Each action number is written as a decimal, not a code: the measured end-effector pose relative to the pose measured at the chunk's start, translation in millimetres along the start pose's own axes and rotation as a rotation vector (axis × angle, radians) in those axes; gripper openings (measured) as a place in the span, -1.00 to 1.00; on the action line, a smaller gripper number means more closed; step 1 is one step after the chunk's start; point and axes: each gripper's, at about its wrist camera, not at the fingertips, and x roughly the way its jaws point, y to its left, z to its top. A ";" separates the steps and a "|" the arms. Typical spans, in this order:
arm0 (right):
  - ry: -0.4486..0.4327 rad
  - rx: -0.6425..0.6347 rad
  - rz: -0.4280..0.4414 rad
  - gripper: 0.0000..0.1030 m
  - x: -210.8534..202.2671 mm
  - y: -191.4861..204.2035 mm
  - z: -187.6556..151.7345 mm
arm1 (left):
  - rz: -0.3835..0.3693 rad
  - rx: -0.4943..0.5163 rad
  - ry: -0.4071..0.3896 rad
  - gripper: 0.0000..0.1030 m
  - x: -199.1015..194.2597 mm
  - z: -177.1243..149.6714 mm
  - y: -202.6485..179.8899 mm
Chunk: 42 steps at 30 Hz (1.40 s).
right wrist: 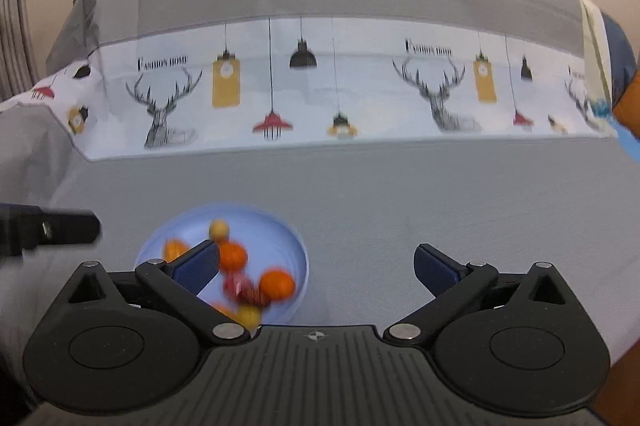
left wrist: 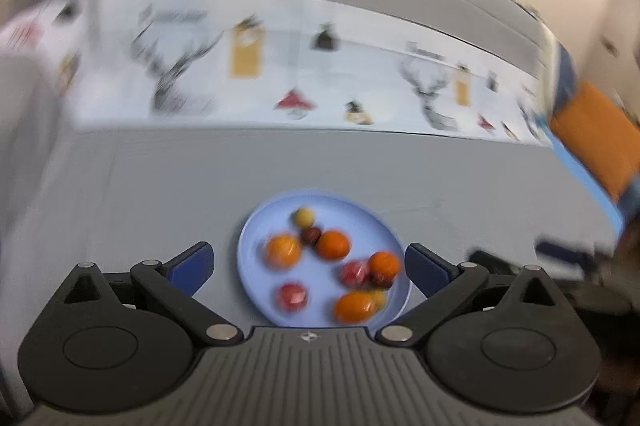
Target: Organize fruits
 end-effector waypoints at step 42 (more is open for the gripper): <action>0.121 -0.017 0.030 0.99 30.7 24.4 -16.6 | 0.150 0.080 0.224 0.98 63.1 -9.7 1.0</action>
